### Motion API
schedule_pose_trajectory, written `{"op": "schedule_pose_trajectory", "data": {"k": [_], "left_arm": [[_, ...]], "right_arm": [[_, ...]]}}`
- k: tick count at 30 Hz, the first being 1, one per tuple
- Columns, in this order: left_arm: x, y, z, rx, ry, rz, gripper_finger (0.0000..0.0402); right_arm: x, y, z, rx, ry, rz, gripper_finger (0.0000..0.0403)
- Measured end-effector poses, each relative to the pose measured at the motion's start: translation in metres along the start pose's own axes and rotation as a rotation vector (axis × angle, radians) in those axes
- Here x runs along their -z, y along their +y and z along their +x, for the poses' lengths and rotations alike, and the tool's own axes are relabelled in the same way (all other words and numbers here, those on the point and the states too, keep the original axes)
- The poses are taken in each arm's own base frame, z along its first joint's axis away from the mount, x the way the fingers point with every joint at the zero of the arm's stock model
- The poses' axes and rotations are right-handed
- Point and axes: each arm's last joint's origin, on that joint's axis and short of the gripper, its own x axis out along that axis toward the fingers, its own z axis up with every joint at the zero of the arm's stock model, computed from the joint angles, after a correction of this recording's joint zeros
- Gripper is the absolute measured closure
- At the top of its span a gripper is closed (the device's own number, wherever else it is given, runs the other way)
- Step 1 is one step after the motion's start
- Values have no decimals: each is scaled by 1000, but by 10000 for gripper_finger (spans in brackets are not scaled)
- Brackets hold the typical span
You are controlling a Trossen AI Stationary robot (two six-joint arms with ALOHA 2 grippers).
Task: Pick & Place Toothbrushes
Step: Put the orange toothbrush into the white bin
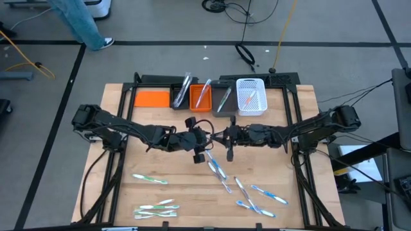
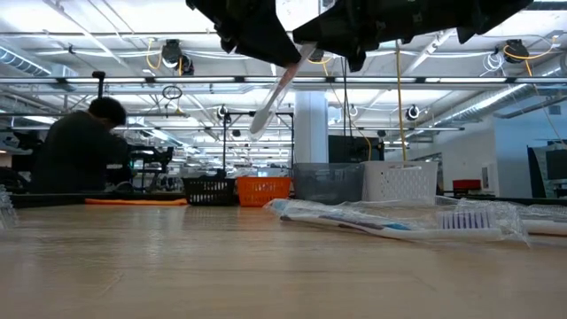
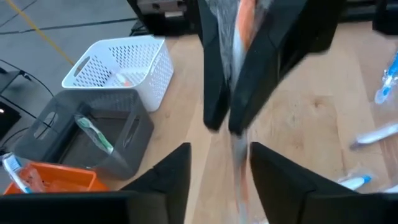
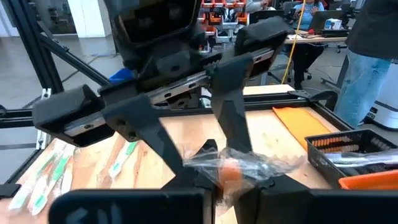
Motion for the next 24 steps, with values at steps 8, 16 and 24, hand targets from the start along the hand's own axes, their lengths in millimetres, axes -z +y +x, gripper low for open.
{"op": "schedule_pose_trajectory", "data": {"k": [8,16,24], "left_arm": [[9,5,1,-50,90,2,191],[12,5,0,-48,114,-23,190],[12,4,0,-48,113,-42,190]], "right_arm": [[-13,-9,-20,151,54,-21,389],[-28,-29,-49,317,113,-39,389],[-39,-62,-74,457,142,-4,389]]}}
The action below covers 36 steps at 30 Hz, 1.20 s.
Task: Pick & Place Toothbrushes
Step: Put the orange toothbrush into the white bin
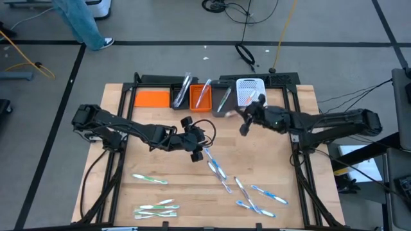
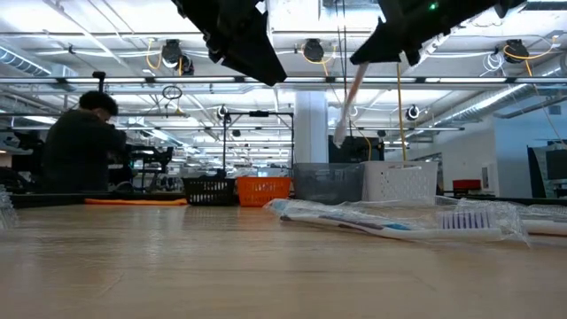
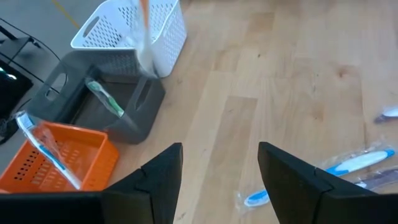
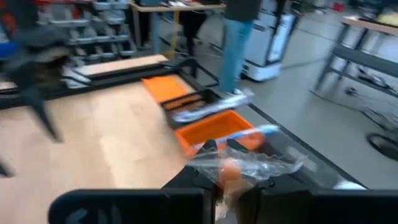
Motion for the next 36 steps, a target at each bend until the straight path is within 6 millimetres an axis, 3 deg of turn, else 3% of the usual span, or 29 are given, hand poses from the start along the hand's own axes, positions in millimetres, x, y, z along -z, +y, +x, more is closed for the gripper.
{"op": "schedule_pose_trajectory", "data": {"k": [9,26,36], "left_arm": [[0,0,0,1,-1,-15,190],[-1,1,0,-1,-6,-14,190],[1,-3,10,-3,-8,4,190]], "right_arm": [[2,-42,3,161,66,69,389],[5,-105,8,244,119,203,390],[16,-123,6,184,214,309,390]]}}
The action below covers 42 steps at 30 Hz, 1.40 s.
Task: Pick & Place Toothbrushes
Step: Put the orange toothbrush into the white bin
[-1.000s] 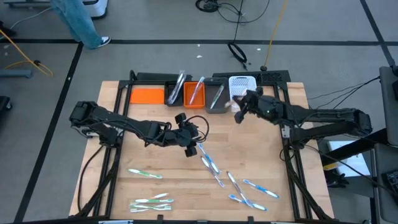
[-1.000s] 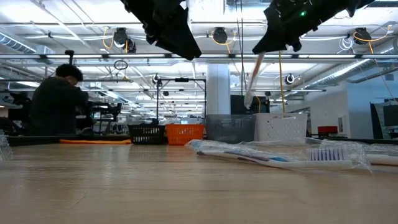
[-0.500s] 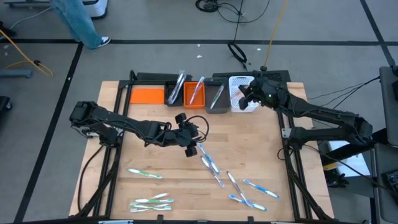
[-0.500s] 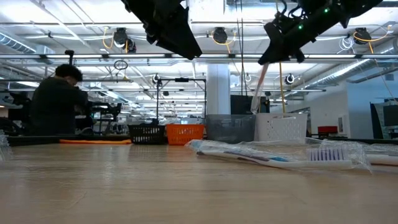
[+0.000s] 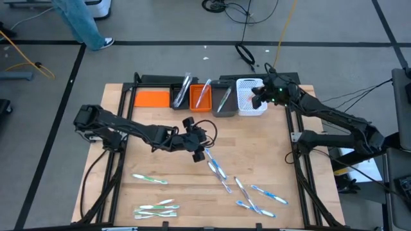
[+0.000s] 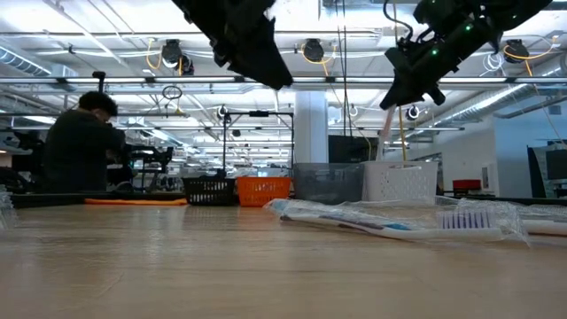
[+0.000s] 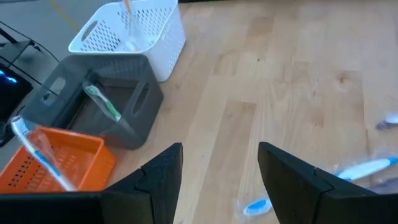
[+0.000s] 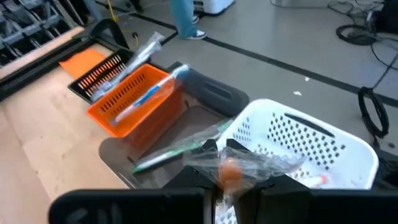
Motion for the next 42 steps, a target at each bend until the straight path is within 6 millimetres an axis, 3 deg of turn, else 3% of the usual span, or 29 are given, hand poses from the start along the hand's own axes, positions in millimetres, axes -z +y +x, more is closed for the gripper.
{"op": "schedule_pose_trajectory", "data": {"k": [6,16,27,42], "left_arm": [[4,-1,6,-7,27,27,190],[2,0,7,-9,8,12,190],[2,0,7,-7,11,7,190],[2,0,7,-7,10,5,190]], "right_arm": [[5,-3,9,12,55,4,390],[14,-6,44,-39,137,23,390],[19,-26,64,-22,177,78,389],[20,-35,66,66,179,63,216]]}}
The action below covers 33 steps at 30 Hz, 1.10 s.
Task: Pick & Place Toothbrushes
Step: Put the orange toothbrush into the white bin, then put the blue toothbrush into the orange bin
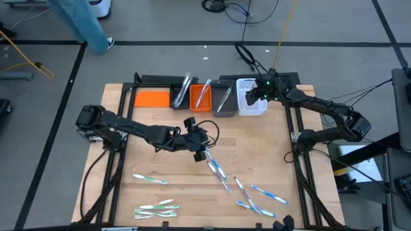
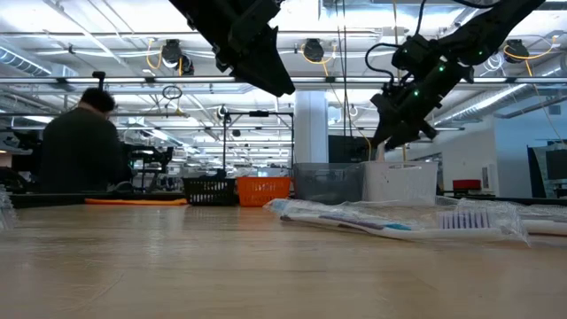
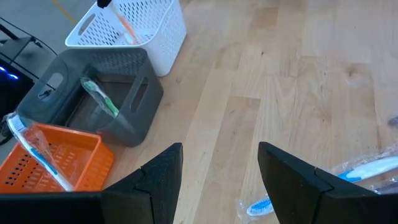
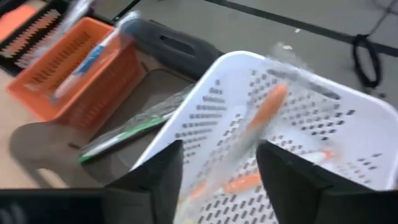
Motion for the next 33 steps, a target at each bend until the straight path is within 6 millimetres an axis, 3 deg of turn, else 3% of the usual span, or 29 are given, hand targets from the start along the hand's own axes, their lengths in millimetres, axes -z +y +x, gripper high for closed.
{"op": "schedule_pose_trajectory", "data": {"k": [7,15,26,33], "left_arm": [[0,0,0,0,0,-1,190],[0,0,0,0,0,-1,190],[0,0,0,0,0,-1,190],[0,0,0,0,0,-1,190]], "right_arm": [[0,-2,0,75,-9,-26,152],[3,1,0,17,26,-8,140],[23,45,-10,-393,219,-47,163],[39,77,-25,-512,327,-78,174]]}}
